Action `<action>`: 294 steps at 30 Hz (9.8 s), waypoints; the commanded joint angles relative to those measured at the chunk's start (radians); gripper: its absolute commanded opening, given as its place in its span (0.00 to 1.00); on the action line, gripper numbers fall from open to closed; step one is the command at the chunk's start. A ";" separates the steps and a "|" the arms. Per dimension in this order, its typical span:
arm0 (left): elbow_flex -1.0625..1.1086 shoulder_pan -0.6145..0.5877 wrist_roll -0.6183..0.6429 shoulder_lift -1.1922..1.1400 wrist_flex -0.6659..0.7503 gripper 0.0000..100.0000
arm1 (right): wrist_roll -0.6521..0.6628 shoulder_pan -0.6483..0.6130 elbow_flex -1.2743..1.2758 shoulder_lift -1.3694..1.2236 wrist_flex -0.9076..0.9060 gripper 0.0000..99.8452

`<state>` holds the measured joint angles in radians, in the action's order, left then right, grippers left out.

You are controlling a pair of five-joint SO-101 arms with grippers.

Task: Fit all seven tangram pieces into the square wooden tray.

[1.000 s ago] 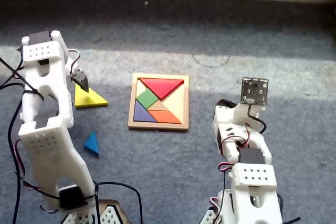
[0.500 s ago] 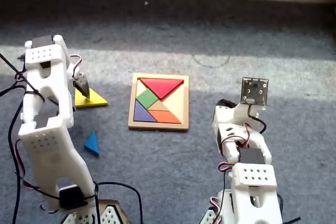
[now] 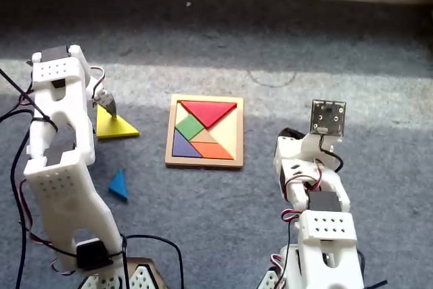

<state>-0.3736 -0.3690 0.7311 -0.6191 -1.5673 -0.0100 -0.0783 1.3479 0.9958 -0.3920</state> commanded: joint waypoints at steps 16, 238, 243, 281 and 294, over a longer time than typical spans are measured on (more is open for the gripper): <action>0.007 -0.002 -0.011 0.042 -0.023 0.50 | 0.060 0.010 -0.010 0.022 0.022 0.01; 1.351 -0.489 -0.434 1.127 0.523 0.01 | 0.100 -0.441 -0.214 0.024 -0.344 0.01; 1.461 -0.493 -0.434 1.127 0.634 0.01 | 0.098 -0.622 -0.260 0.015 -0.344 0.01; 1.497 -0.791 -0.439 1.129 0.661 0.01 | -0.195 -1.050 -0.880 -0.840 -0.305 0.32; 1.526 -0.788 -0.434 1.129 0.663 0.01 | -0.201 -1.155 -1.211 -1.253 -0.305 0.32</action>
<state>1.1531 -1.1469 0.2862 0.4841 -0.9168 -0.2033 -1.2229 0.2371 -0.2286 -0.7112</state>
